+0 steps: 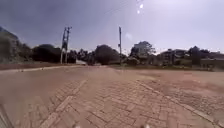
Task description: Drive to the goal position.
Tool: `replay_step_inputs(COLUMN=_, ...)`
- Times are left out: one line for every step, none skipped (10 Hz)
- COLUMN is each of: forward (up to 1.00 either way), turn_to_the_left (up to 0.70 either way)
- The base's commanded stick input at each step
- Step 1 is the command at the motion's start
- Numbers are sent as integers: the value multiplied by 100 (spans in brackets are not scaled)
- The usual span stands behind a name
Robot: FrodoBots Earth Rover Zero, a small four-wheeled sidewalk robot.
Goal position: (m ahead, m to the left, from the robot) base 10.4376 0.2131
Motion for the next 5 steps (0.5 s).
replay_step_inputs(forward=30, turn_to_the_left=0)
replay_step_inputs(forward=30, turn_to_the_left=0)
replay_step_inputs(forward=30, turn_to_the_left=0)
replay_step_inputs(forward=30, turn_to_the_left=0)
replay_step_inputs(forward=30, turn_to_the_left=0)
